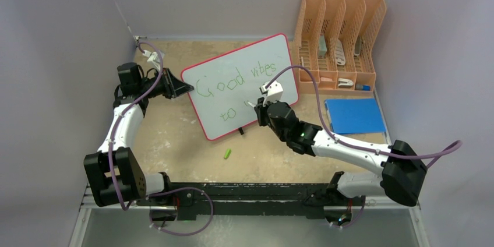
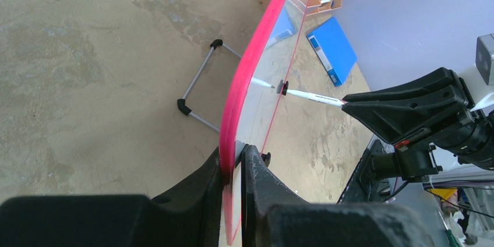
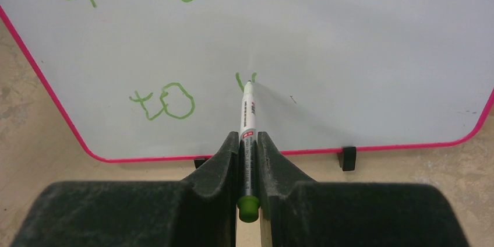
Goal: Write a sentence on the whiteboard
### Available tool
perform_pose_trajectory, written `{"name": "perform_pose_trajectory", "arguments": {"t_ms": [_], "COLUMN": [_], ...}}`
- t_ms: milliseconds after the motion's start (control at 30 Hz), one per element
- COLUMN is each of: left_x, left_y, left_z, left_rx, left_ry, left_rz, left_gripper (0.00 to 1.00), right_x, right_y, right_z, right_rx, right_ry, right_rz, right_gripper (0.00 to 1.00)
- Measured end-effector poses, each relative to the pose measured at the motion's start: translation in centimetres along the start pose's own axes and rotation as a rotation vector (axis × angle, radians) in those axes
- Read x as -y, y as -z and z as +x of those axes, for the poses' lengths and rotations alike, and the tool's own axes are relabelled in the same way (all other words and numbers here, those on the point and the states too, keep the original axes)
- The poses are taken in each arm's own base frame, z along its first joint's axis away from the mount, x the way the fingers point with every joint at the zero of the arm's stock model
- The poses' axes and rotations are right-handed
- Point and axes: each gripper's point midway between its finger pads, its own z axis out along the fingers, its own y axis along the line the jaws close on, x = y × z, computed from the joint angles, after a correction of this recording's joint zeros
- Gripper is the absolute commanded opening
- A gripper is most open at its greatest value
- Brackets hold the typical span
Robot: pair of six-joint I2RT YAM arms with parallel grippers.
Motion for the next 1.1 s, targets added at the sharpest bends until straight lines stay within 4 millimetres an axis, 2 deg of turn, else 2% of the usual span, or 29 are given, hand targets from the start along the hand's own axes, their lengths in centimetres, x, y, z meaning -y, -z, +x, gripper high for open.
{"name": "perform_pose_trajectory", "arguments": {"t_ms": [1100], "left_x": [-0.01], "left_y": [0.00], "left_z": [0.00], "left_rx": [0.000], "left_ry": [0.000], "left_rz": [0.000], "left_gripper": [0.00], "right_x": [0.16], "right_y": [-0.68], "right_z": [0.29], "right_rx": [0.004], "right_ry": [0.004], "right_rz": [0.021], "right_gripper": [0.00]}}
